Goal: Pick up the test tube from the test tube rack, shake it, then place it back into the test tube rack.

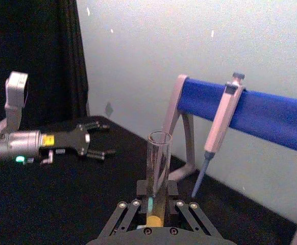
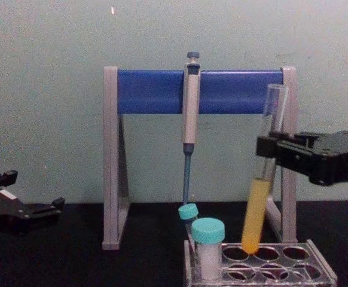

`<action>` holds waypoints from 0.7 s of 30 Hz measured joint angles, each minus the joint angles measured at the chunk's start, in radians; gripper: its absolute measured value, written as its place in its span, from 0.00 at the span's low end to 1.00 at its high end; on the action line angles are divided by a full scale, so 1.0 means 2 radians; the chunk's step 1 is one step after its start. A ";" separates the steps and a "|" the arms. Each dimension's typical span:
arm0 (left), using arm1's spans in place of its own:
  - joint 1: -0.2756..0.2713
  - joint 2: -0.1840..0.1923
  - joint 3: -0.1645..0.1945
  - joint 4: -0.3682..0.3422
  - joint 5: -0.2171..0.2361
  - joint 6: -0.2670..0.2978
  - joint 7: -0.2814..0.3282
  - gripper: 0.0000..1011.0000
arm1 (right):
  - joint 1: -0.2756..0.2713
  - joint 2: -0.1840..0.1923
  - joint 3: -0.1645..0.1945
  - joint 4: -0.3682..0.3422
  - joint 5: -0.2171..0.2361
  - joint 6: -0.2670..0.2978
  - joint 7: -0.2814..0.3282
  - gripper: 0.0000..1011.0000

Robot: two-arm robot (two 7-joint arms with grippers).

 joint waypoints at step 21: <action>0.000 0.000 0.000 0.000 0.000 0.000 0.000 0.99 | 0.028 -0.027 0.000 0.037 -0.029 -0.023 -0.039 0.23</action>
